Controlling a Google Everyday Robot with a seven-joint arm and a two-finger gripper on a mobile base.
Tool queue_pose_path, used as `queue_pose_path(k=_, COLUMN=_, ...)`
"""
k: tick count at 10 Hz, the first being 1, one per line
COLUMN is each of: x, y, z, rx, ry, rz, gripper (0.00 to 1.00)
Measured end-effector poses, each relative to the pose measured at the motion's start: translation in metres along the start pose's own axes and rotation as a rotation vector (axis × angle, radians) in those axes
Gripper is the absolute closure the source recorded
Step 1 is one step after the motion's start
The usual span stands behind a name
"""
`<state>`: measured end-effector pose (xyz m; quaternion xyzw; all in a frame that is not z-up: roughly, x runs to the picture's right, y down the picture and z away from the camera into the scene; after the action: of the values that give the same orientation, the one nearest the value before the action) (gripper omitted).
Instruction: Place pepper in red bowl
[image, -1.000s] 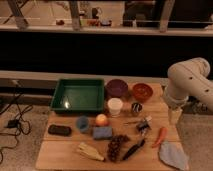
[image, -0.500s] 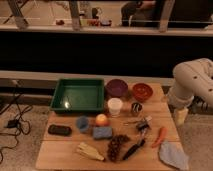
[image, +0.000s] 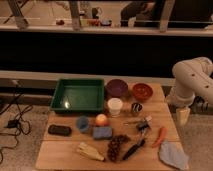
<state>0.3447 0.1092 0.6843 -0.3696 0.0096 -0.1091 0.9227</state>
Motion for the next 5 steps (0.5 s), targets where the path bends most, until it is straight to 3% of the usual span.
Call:
queue_pose_path(k=3, x=0.0, y=-0.001, z=0.0, rx=0.0, ry=-0.003, rz=0.001, gripper=0.2)
queue_pose_path(k=5, x=0.01, y=0.007, z=0.007, rx=-0.003, ry=-0.058, rz=0.025, gripper=0.2)
